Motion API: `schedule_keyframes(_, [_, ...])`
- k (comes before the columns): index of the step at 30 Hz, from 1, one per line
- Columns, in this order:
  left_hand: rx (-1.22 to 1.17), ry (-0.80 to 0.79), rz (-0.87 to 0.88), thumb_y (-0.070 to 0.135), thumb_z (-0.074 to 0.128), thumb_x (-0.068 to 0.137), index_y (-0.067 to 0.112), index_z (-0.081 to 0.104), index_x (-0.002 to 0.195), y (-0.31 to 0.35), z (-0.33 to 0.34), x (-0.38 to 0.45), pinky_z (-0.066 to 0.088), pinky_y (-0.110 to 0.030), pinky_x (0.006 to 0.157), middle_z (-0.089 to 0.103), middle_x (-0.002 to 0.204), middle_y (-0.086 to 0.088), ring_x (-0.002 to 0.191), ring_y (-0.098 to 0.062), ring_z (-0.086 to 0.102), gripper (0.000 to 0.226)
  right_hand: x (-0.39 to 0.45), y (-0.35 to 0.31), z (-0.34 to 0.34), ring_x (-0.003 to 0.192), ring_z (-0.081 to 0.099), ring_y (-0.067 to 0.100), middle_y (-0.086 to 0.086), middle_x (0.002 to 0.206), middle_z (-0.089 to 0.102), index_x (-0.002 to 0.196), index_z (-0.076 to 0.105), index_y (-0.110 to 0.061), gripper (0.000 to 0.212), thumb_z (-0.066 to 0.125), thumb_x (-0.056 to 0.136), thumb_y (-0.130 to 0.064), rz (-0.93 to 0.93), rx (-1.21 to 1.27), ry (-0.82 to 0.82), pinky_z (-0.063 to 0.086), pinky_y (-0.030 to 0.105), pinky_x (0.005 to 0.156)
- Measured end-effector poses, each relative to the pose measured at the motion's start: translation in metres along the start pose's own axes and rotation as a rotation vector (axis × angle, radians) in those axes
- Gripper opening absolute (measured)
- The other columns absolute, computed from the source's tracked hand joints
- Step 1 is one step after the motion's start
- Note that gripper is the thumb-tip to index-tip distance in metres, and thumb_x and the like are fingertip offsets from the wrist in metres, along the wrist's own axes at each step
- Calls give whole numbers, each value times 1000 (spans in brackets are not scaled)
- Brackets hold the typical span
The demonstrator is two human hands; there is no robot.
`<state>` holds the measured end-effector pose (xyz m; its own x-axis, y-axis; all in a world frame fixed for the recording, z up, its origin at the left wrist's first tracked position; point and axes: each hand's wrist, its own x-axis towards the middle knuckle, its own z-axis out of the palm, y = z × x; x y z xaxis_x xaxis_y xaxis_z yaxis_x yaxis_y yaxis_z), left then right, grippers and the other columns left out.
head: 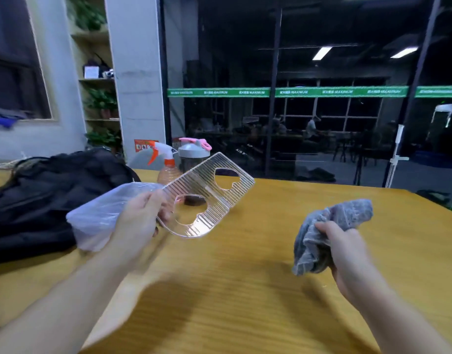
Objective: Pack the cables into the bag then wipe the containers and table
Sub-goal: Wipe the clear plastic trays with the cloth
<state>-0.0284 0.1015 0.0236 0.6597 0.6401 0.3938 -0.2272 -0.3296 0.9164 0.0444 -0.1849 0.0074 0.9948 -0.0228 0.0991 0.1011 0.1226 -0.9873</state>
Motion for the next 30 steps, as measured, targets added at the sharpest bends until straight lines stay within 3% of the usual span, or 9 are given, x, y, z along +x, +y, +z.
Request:
schedule_keyframes(4, [40,72,40,23,45,96,15,55,73,5,-37,21,31,-26,48,59,48,8,54,-16,46,27,-13,-6,23,70,57,20,6,75,61,90,56,-9,8,58,91,-17,-129,-161,-133,42,32,61])
schedule_keyframes(8, [113,113,84,29,47,95,16,57,74,6,-62,33,34,-22,45,62,61,5,48,-7,48,27,-27,-8,61,66,59,14,5,79,63,100,55,-10,11,58,91,-16,-113,-92,-243,45,23,52])
schedule_keyframes(13, [119,172,63,30,48,95,16,56,76,6,-87,46,32,-22,43,62,52,7,52,-12,45,25,-37,0,106,74,61,22,10,85,63,102,54,-9,15,59,89,-14,-73,36,-248,48,33,66])
schedule_keyframes(15, [129,180,50,28,48,95,14,56,77,4,-98,49,33,-24,45,62,51,7,54,-14,45,24,-42,3,109,62,62,21,12,79,61,101,51,-9,12,56,91,-12,-63,48,-270,47,27,53])
schedule_keyframes(18, [154,182,9,28,49,95,14,56,77,0,-110,50,35,-27,52,64,52,12,57,-13,47,24,-47,6,104,40,56,7,8,71,56,100,45,-11,11,52,94,-8,-59,48,-304,40,16,34])
schedule_keyframes(21, [152,196,-7,29,50,94,13,57,74,-5,-117,49,38,-28,57,66,59,6,60,-14,48,27,-44,9,100,49,55,7,4,77,57,102,46,-14,12,54,93,-10,-98,4,-291,41,14,38])
schedule_keyframes(25, [111,215,7,28,52,94,12,61,79,-11,-119,48,40,-27,58,67,72,4,59,-12,47,24,-41,11,98,70,58,13,4,88,60,104,47,-19,16,55,93,-13,-91,-49,-277,43,20,50])
schedule_keyframes(28, [-12,204,33,24,56,92,22,64,85,-12,-119,48,42,-17,47,71,83,5,53,-9,46,11,-40,12,97,67,57,13,4,85,59,99,47,-21,14,55,92,-12,-102,-57,-279,42,15,45])
schedule_keyframes(30, [-17,157,88,19,57,92,26,66,87,-10,-117,46,45,-13,47,73,84,4,53,-8,51,12,-40,12,97,71,59,15,3,86,61,95,48,-23,15,57,91,-12,-69,-28,-279,44,20,52])
